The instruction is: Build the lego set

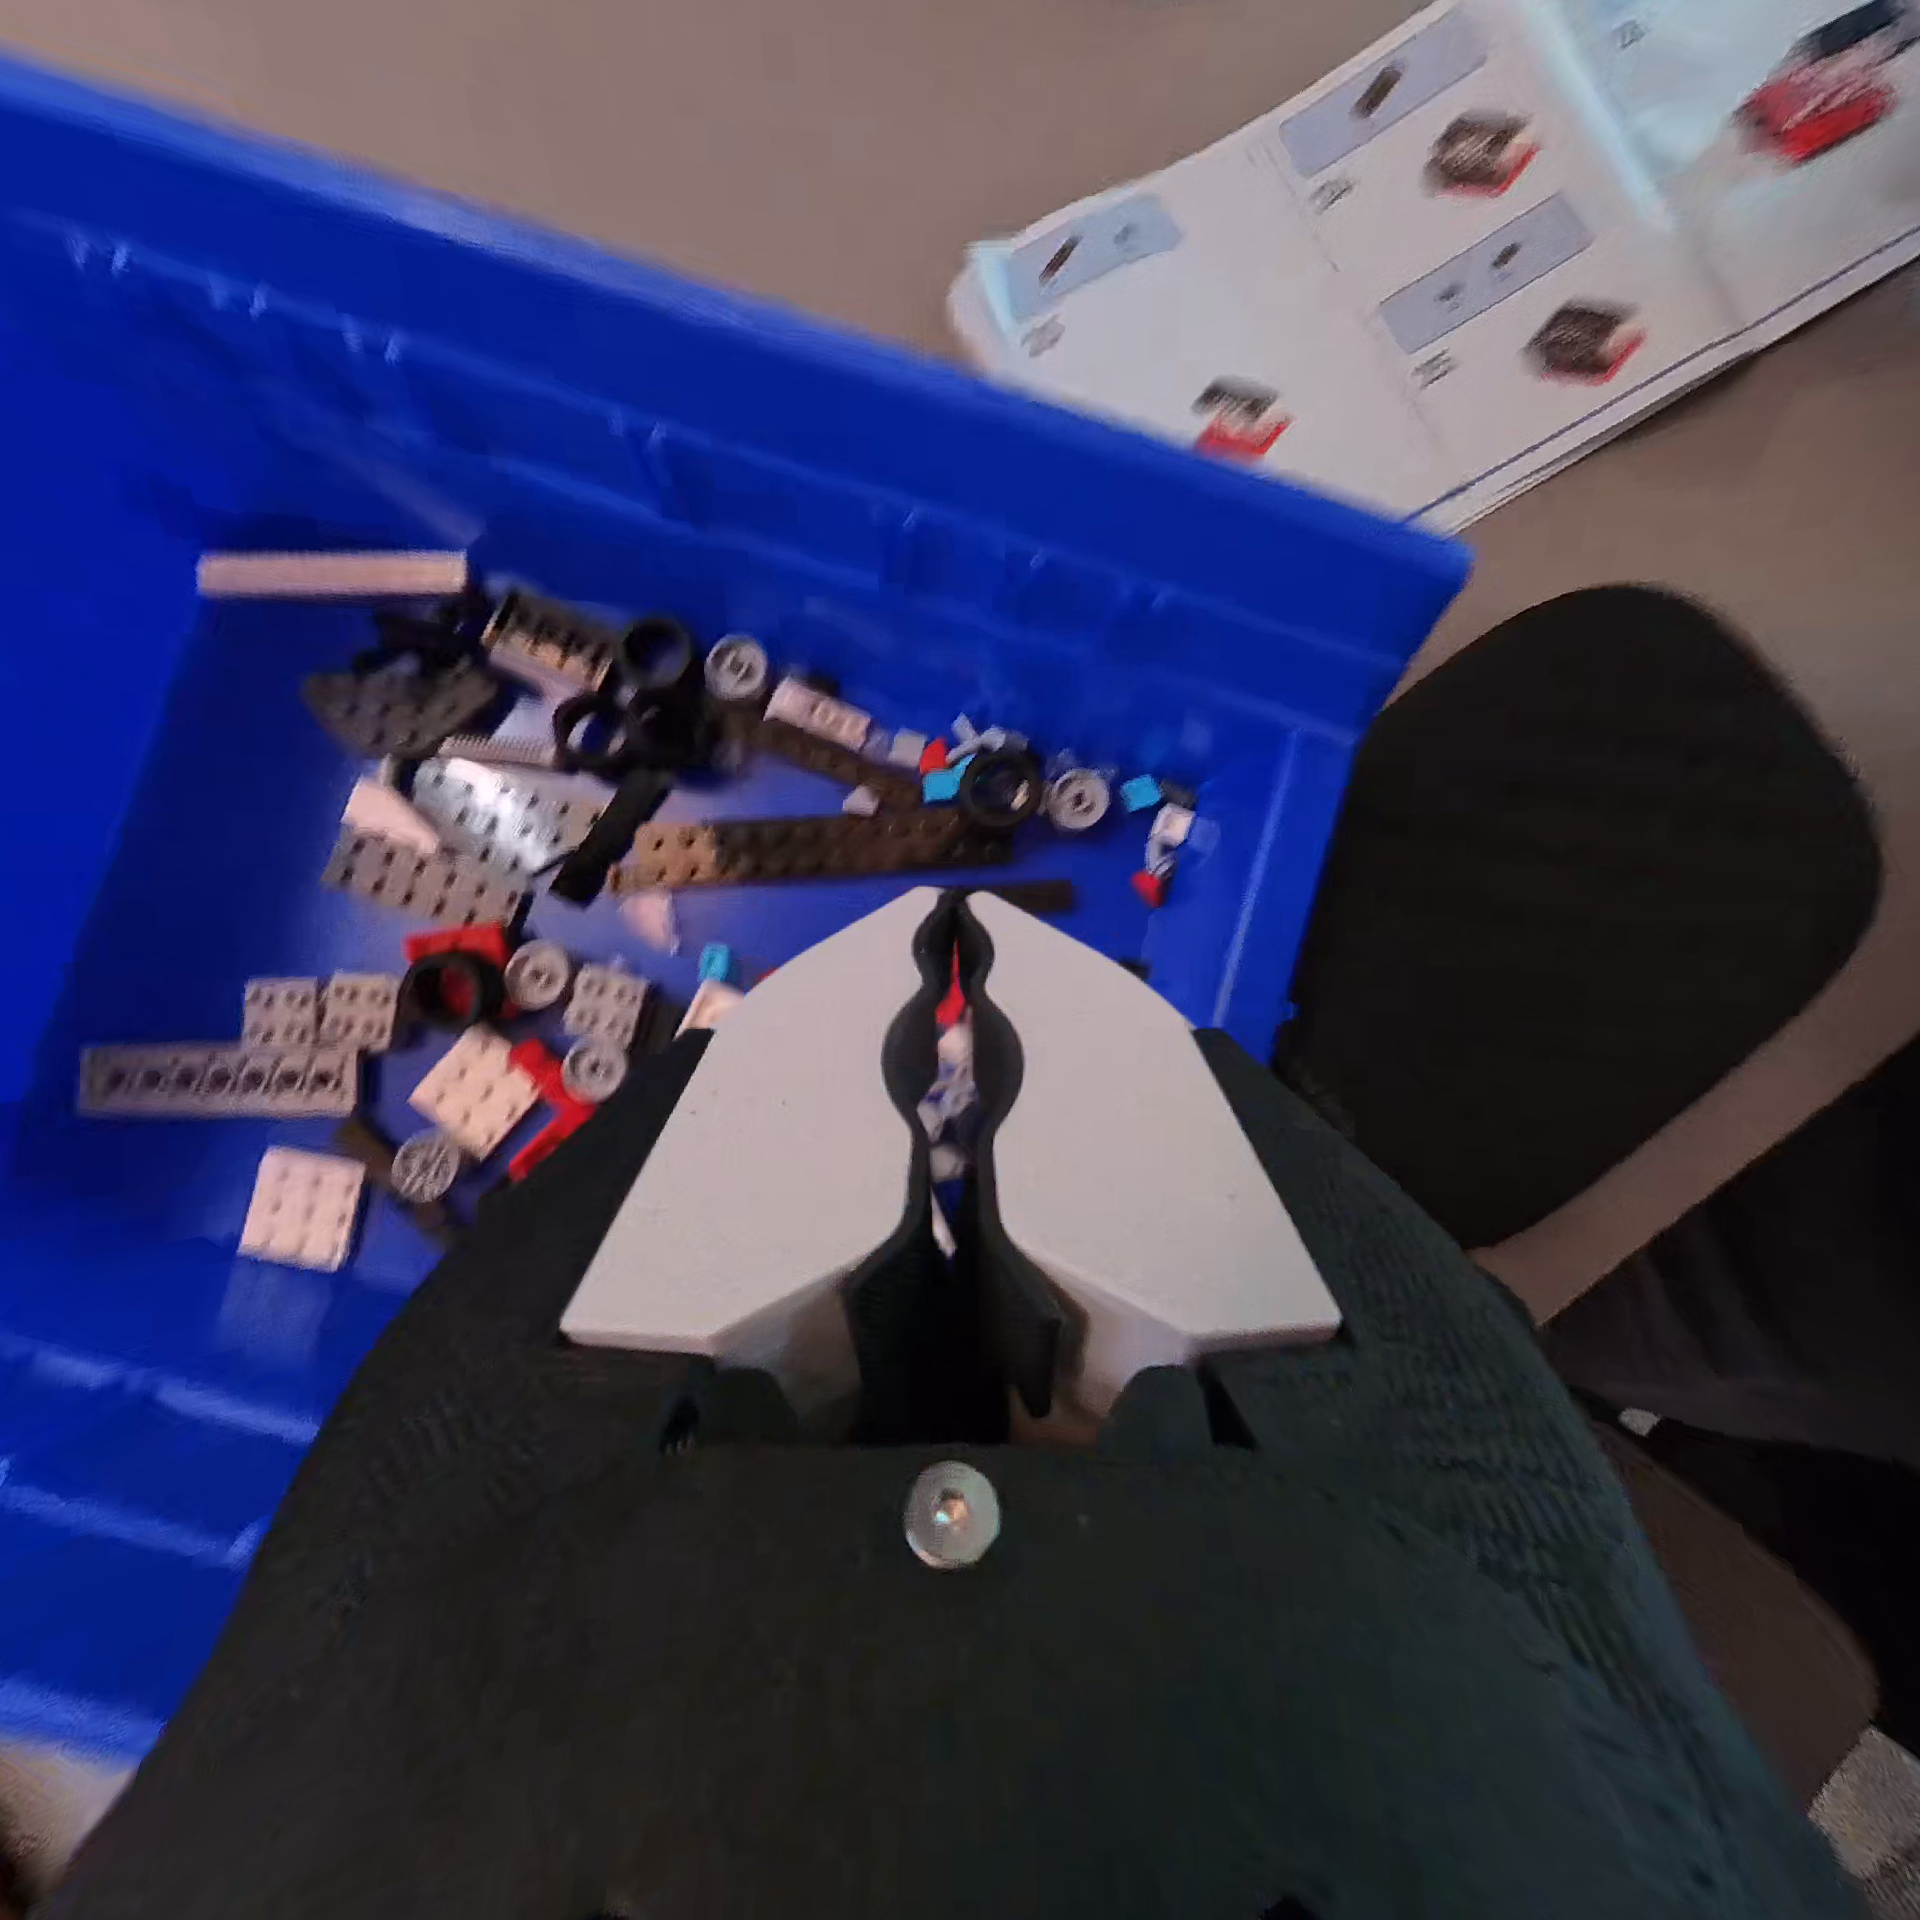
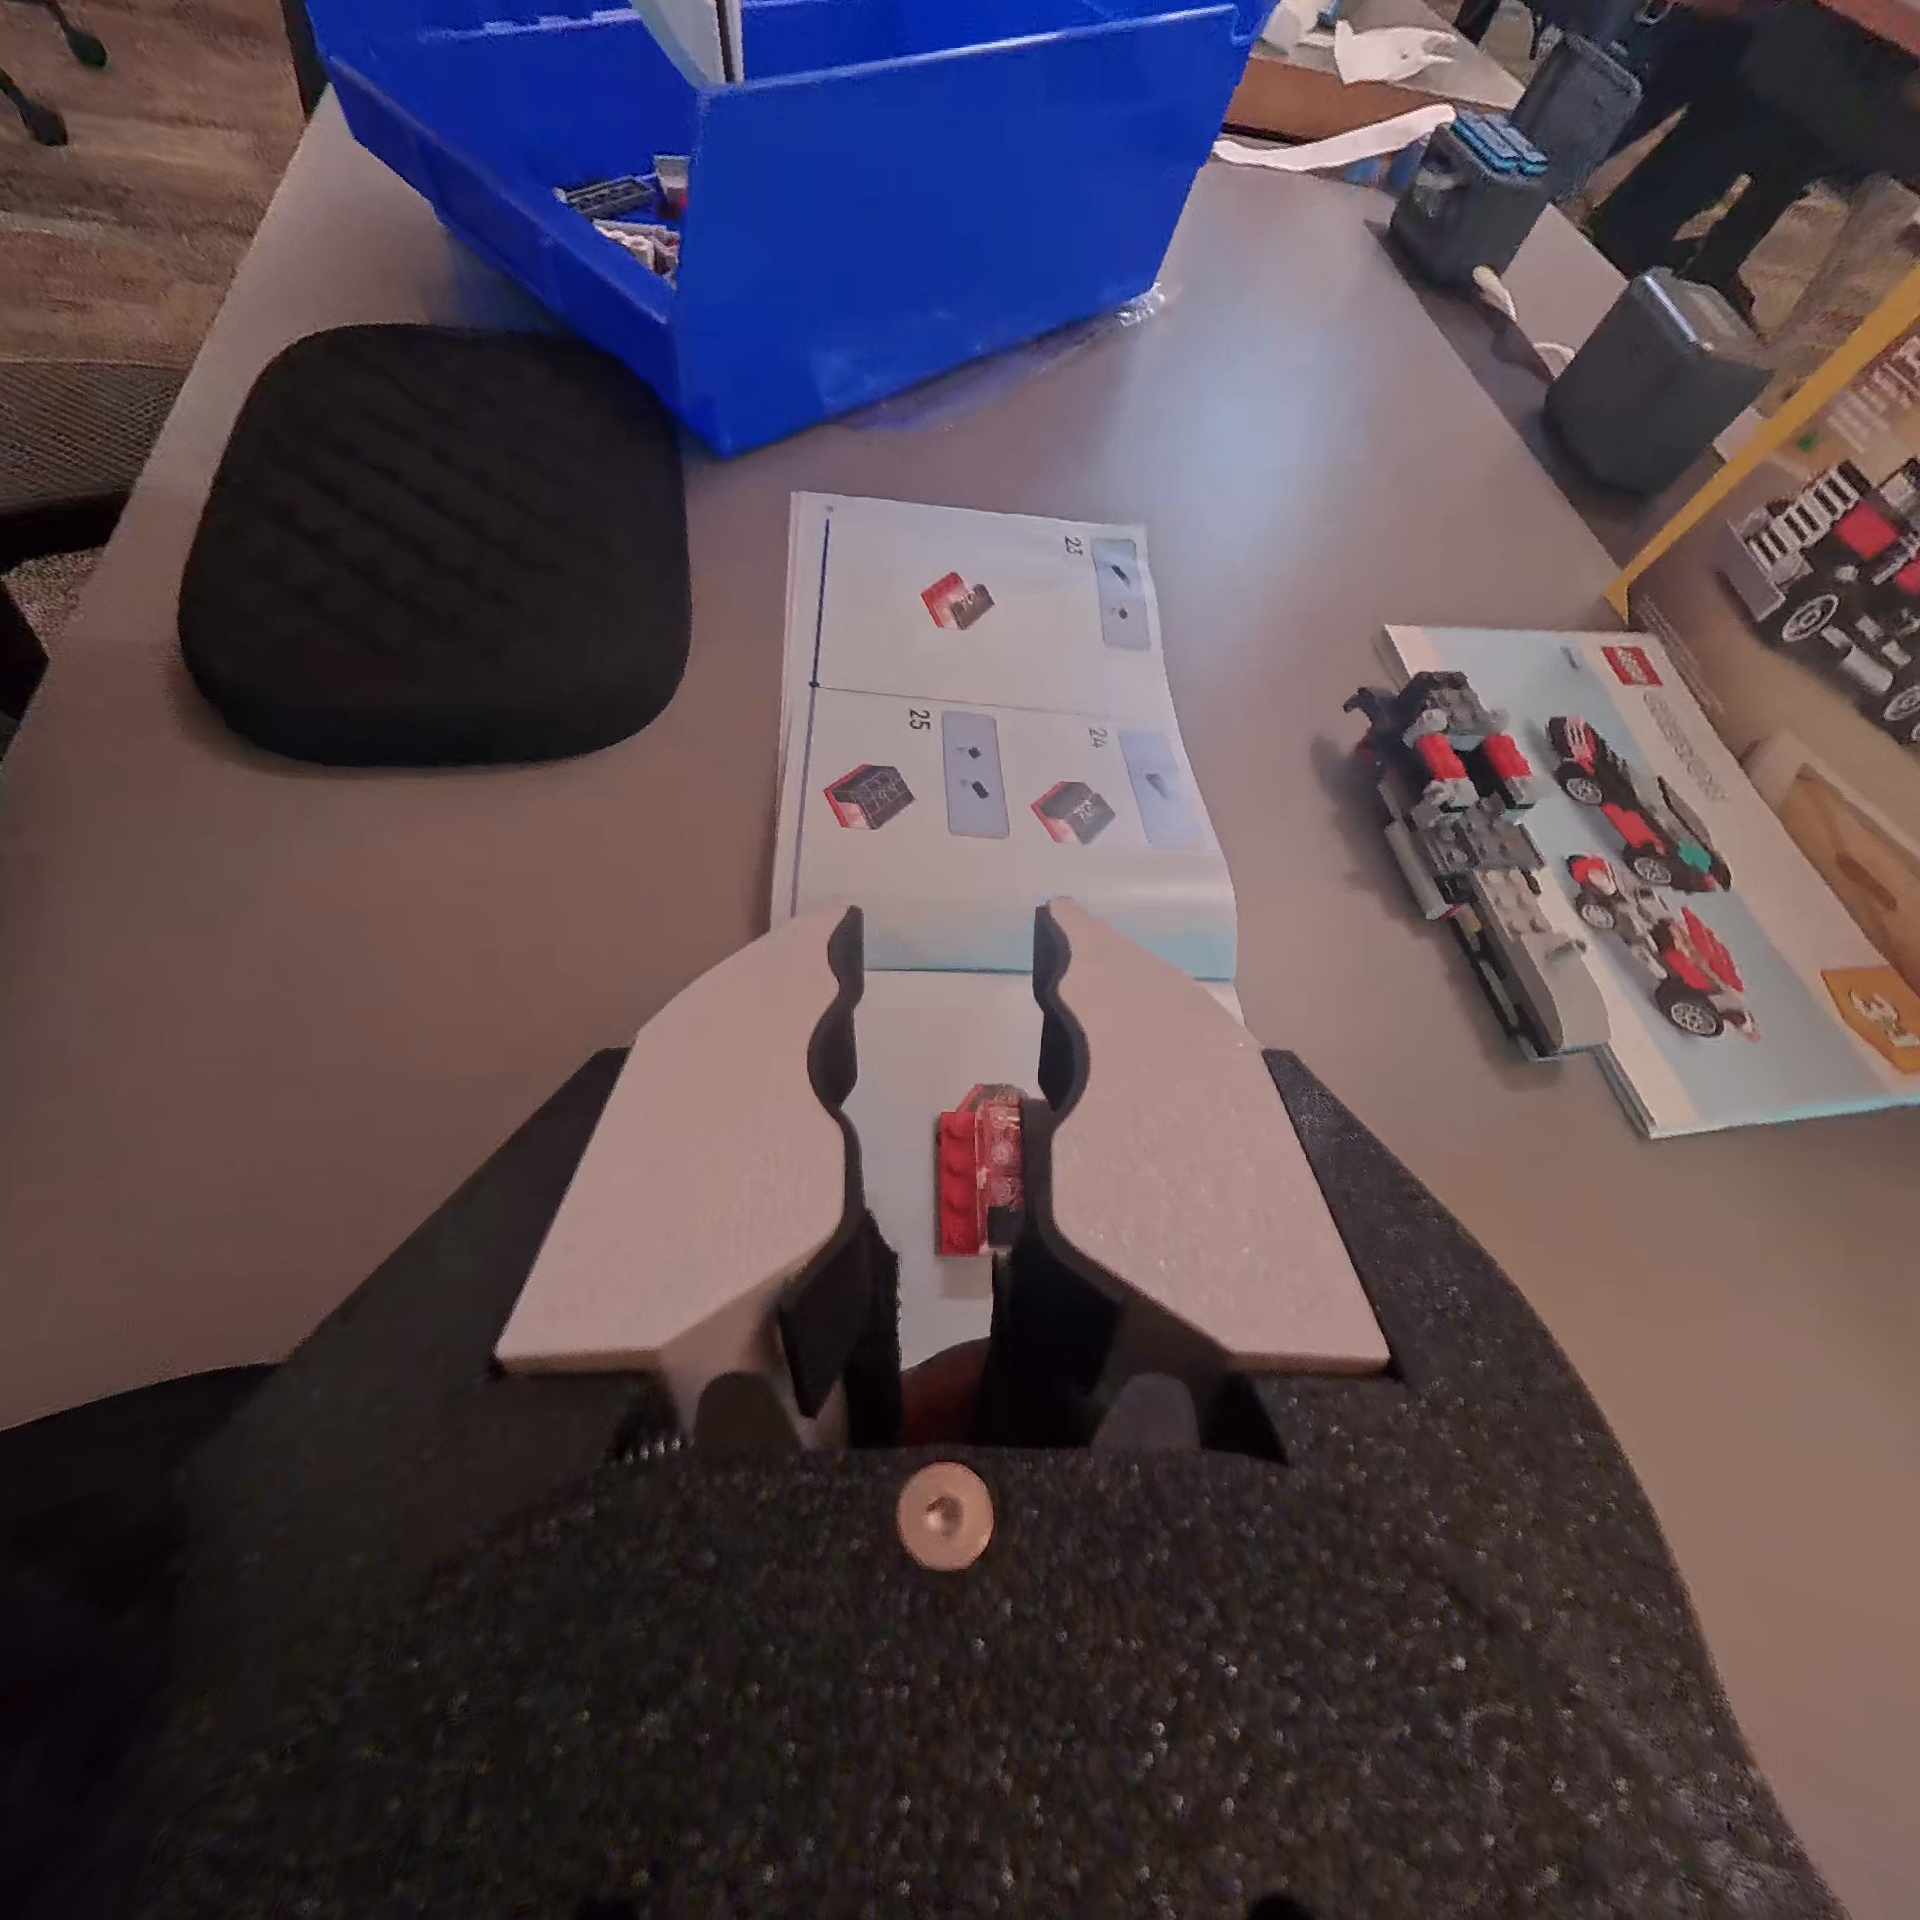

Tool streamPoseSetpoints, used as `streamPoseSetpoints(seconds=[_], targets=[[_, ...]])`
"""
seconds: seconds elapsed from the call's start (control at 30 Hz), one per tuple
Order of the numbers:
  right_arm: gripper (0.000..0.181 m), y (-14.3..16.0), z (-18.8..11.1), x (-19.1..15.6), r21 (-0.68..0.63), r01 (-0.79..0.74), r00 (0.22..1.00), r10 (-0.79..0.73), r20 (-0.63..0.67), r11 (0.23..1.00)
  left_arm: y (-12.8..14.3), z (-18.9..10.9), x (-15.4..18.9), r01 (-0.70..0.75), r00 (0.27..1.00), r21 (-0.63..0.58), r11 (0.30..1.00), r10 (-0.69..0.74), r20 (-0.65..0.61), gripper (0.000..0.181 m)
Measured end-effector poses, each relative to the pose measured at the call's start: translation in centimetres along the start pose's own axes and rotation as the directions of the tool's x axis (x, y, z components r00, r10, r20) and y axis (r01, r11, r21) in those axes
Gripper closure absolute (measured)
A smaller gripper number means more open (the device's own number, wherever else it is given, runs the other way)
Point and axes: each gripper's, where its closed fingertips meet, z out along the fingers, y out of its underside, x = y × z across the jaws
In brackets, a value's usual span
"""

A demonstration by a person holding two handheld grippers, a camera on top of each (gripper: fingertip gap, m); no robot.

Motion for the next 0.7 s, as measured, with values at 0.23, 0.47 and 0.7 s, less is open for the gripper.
streamPoseSetpoints(seconds=[0.23,0.47,0.7], targets=[[0.150,-0.3,0.0,-0.6,-0.015,0.042,0.999,-0.042,-0.005,0.999,4.8,2.1,1.7,-0.113,0.994,-0.361,0.926,0.101,-0.051,0.173],[0.150,0.1,-0.3,0.0,-0.020,0.026,0.999,-0.026,-0.025,0.999,6.3,3.7,1.3,-0.108,0.994,-0.471,0.876,0.089,-0.063,0.167],[0.150,0.9,-0.2,0.4,-0.033,-0.001,1.000,0.000,-0.022,0.999,6.7,4.0,1.1,-0.112,0.994,-0.493,0.863,0.092,-0.063,0.173]])
